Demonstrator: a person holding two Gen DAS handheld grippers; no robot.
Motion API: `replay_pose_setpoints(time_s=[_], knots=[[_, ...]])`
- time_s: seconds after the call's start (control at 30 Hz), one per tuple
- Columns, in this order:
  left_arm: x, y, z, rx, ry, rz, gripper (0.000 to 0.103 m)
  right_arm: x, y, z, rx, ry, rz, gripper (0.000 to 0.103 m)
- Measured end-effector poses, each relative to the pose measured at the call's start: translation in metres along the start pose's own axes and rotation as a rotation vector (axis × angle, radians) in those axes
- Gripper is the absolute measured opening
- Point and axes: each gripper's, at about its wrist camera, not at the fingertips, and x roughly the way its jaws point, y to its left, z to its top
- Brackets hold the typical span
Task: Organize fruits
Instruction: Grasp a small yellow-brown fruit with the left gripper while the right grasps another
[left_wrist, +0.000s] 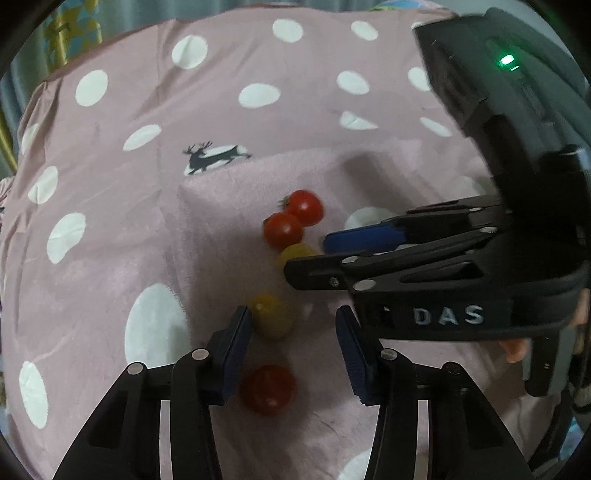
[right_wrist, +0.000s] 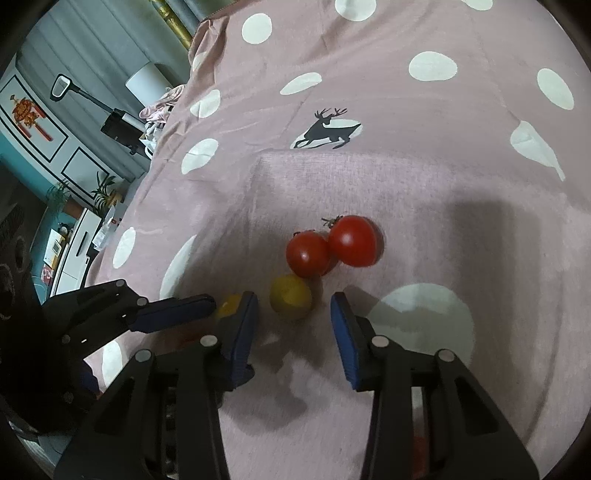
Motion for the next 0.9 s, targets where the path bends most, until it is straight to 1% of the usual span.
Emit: replay_pose_setpoints(time_s=[0.03,0.1,0.17,0.23,0.27,0.3,0.43,0.63,0.73,0.9], knots=[[0.002,0.001,0.0,-0.002,0.007,0.005,0.049,0.001,0.0,0.001,-0.003,0.001,0.0,0.04],[0.006,0.003,0.001,-0.011,0.023,0.006,0.042,0.005,0.002,0.002,-0.017,0.008,-0.008,0.038],[0.009,0.004,0.001,-0.012,0.035,0.022,0.041,0.007,0.004,0.004,-0.037,0.007,-0.018,0.036],[0.012,0.007,0.0,-0.02,0.042,0.019,0.038,0.009,0.005,0.005,-0.049,0.007,-0.025,0.033],[0.012,0.008,0.0,-0.021,0.042,0.027,0.033,0.01,0.006,0.005,-0.057,0.008,-0.031,0.031],[0.013,0.009,0.0,-0.023,0.043,0.036,0.03,0.01,0.006,0.005,-0.064,0.006,-0.037,0.028],[0.015,0.012,0.003,-0.052,0.04,0.026,0.028,0.012,0.006,0.005,-0.068,-0.002,-0.031,0.025],[0.015,0.011,0.003,-0.065,0.031,0.036,0.027,0.009,0.004,0.002,-0.041,-0.012,-0.032,0.025],[0.01,0.013,0.001,-0.079,0.021,0.04,0.027,-0.002,0.003,-0.004,-0.027,-0.032,-0.025,0.025],[-0.008,0.013,-0.003,-0.104,-0.019,0.016,0.027,-0.026,0.004,-0.018,0.003,-0.078,-0.009,0.025]])
